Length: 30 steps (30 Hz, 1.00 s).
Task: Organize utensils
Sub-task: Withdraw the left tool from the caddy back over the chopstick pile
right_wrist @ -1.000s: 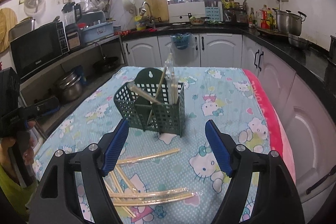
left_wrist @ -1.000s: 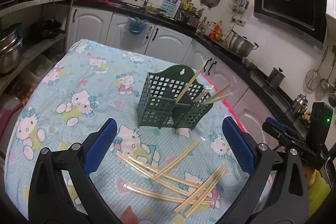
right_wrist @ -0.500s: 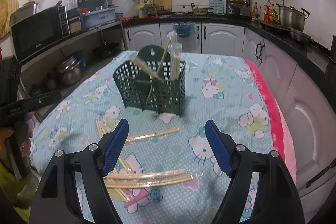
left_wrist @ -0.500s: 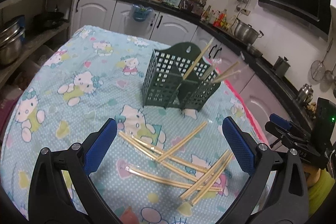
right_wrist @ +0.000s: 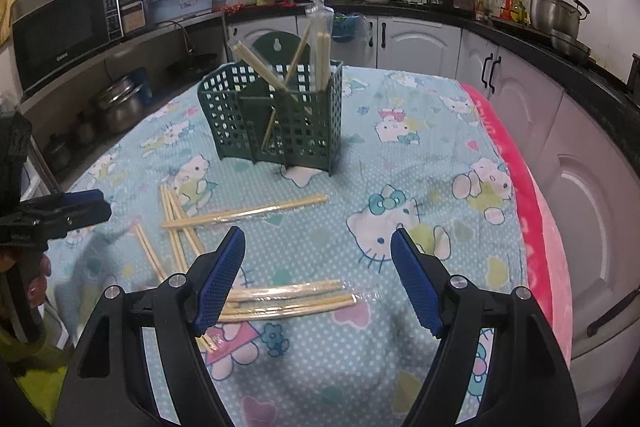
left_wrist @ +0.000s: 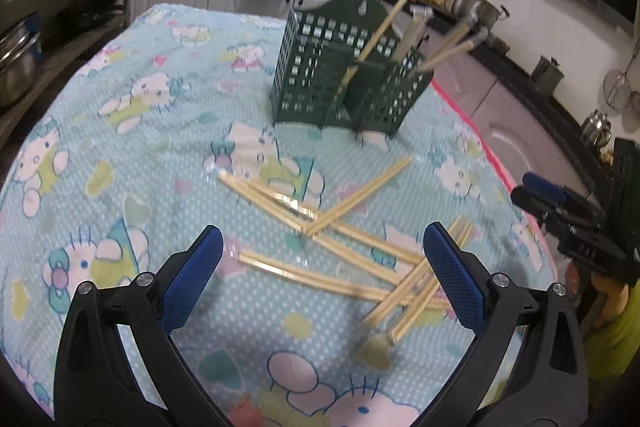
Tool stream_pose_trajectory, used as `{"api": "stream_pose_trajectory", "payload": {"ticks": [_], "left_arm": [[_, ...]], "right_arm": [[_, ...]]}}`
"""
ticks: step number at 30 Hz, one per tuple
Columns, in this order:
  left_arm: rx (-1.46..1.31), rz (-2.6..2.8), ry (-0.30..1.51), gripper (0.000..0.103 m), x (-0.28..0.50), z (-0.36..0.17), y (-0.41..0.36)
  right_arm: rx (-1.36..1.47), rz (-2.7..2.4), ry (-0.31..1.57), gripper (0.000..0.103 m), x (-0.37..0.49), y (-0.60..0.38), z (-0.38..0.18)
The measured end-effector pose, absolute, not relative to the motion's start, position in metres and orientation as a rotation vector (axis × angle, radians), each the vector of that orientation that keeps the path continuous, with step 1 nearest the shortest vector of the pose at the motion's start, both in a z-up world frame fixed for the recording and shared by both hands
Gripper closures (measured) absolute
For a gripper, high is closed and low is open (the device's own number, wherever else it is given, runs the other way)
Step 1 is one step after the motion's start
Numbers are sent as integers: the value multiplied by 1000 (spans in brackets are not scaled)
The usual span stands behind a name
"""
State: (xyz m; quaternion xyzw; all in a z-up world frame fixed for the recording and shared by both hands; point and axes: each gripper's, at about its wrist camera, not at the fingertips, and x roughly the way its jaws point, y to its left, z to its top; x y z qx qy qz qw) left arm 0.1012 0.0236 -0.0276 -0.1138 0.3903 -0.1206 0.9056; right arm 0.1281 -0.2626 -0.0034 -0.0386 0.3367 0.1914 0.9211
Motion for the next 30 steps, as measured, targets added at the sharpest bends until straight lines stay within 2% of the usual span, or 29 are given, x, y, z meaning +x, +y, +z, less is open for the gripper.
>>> {"api": "stream_pose_trajectory", "payload": {"ticks": [10, 13, 17, 19, 27, 30], "left_arm": [[-299, -250, 892, 11, 93, -59, 33], [-342, -262, 909, 17, 96, -65, 37], [-421, -270, 937, 26, 105, -76, 43], [-454, -270, 939, 27, 109, -78, 47], [-480, -239, 911, 32, 126, -81, 52], [-463, -224, 895, 33, 130, -81, 52]], "right_arm": [[-101, 398, 730, 30, 128, -265, -25], [-96, 400, 755, 31, 131, -266, -32], [-105, 402, 771, 37, 133, -265, -38], [-103, 405, 780, 38, 135, -265, -41], [-72, 410, 840, 55, 144, -271, -55], [-66, 405, 853, 56, 149, -273, -59]]}}
